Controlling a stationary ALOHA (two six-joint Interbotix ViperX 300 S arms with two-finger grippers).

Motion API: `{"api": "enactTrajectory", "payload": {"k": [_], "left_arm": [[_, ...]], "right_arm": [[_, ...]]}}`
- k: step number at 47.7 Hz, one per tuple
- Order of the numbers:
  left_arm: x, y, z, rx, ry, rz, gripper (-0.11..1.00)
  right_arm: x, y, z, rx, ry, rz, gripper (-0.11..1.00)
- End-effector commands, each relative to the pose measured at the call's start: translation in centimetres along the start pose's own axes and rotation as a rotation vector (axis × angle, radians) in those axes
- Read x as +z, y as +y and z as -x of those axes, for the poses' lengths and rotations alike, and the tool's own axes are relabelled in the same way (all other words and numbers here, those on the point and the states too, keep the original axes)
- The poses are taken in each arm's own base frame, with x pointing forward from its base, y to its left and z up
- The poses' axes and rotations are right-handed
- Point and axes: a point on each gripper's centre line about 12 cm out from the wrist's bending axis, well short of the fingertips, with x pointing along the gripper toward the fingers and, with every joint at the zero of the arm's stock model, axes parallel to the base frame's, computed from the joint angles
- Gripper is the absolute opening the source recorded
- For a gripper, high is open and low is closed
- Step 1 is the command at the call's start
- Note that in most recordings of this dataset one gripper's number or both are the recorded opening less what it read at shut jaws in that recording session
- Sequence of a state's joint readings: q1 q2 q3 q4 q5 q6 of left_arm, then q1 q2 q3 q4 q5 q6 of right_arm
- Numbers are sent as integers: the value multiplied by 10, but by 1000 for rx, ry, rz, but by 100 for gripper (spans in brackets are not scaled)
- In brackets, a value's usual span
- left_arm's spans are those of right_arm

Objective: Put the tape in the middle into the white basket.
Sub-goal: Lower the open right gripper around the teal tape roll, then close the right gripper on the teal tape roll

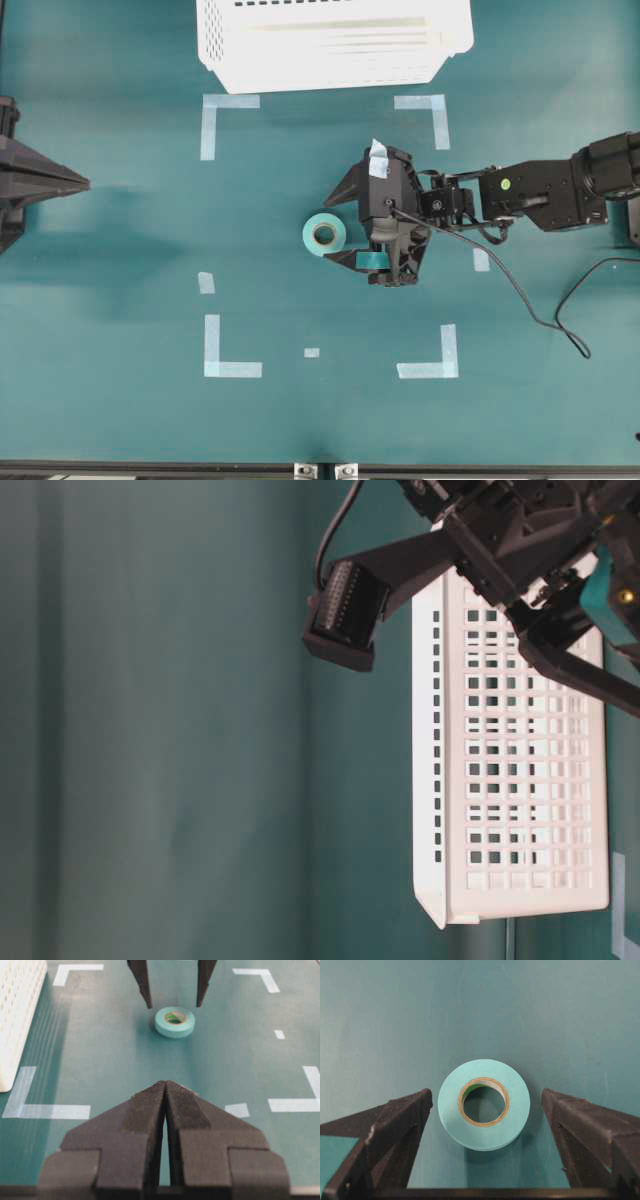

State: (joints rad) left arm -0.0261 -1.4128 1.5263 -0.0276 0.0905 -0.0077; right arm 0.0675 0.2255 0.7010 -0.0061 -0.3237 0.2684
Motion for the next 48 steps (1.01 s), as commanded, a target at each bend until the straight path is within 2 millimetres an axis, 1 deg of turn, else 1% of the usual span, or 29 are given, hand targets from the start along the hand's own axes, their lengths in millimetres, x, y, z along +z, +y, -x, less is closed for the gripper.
{"api": "enactTrajectory", "payload": {"k": [1, 10, 19, 37, 48], "left_arm": [[5, 0, 0, 3, -12, 1, -11], [5, 0, 0, 3, -14, -1, -11], [5, 0, 0, 3, -12, 1, -11], [5, 0, 0, 4, -14, 1, -11], [5, 0, 0, 4, -12, 1, -11]], "right_arm": [[11, 5, 0, 13, -32, 1, 99], [9, 4, -6, 11, -24, -11, 99], [3, 3, -10, 7, -6, -29, 99], [1, 3, -18, 5, 0, -30, 99], [1, 3, -19, 5, 1, -32, 99]]}}
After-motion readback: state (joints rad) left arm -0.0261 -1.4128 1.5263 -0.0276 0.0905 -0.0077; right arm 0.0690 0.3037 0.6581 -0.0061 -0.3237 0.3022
